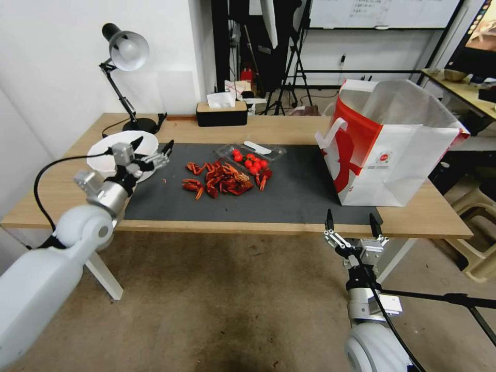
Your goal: Pick up the trash from the table and place it into the takeout bag.
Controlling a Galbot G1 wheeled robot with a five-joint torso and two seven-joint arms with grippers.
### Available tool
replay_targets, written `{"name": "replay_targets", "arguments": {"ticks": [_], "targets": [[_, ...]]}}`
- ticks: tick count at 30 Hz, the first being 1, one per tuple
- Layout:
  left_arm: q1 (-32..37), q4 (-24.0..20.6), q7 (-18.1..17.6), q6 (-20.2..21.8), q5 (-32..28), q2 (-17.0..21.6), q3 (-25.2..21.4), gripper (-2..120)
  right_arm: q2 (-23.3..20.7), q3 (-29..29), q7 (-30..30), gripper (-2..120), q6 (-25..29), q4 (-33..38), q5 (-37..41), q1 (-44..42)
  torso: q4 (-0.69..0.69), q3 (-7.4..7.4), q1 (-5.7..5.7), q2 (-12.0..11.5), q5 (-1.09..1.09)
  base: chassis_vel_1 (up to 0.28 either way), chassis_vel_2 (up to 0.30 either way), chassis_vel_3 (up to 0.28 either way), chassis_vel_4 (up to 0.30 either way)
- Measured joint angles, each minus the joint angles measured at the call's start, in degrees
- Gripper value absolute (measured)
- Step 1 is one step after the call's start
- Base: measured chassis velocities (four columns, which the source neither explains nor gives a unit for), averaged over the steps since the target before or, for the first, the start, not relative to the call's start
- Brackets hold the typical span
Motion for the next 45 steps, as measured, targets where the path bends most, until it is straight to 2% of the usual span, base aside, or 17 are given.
{"name": "replay_targets", "arguments": {"ticks": [2,6,7,12,15,18,23,31,45], "targets": [[3.1,-1.8,-0.6,-1.0,3.4,-2.1,-1.2,100,0.2,0.1,0.0,100,0.0,0.0,-0.2,-0.4,-0.06,0.0,0.0,0.0,0.01,0.0,0.0,0.0,0.0],[5.7,-3.2,-1.1,-1.4,5.9,-3.4,-2.2,100,0.3,0.2,0.0,100,0.1,0.0,-0.4,-0.5,-0.05,0.01,0.0,0.0,0.0,0.0,0.0,0.0,0.0],[8.2,-4.5,-1.7,-1.8,8.3,-4.6,-3.1,100,0.4,0.2,0.0,100,0.1,0.0,-0.4,-0.5,-0.02,0.01,0.0,0.0,0.02,0.0,0.0,0.0,0.0],[13.6,-7.1,-2.8,-3.0,13.3,-8.1,-4.9,100,0.4,0.2,0.0,100,0.1,0.0,-0.6,-0.6,-0.04,0.0,0.0,0.0,0.02,0.0,0.0,0.0,0.0],[14.5,-7.4,-2.9,-3.3,14.4,-8.8,-5.2,100,0.4,0.2,0.0,100,0.1,0.0,-0.6,-0.6,-0.04,0.01,0.0,0.0,0.01,0.0,0.0,0.0,0.0],[18.5,-8.0,-3.8,-5.3,18.7,-12.1,-5.9,100,0.5,0.1,0.0,100,0.2,0.0,-0.6,-0.7,-0.03,0.01,0.0,0.0,0.0,0.0,0.0,0.0,0.0],[22.2,-8.3,-5.1,-7.1,22.7,-15.4,-6.3,100,0.6,0.0,0.0,100,0.3,-0.2,-0.8,-0.8,-0.03,0.01,0.0,0.0,0.0,0.0,0.0,0.0,0.0],[27.4,-9.5,-6.7,-7.9,26.9,-19.2,-7.7,100,0.7,-0.1,0.0,100,0.4,-0.3,-1.1,-1.0,-0.03,0.01,0.0,0.0,0.01,0.0,0.0,0.0,0.0],[30.6,-10.1,-6.8,-9.6,28.9,-21.6,-8.9,100,1.0,-0.4,-0.2,100,0.8,-0.7,-2.2,-1.5,-0.04,0.0,0.01,0.0,0.01,0.0,0.0,0.0,0.0]]}}
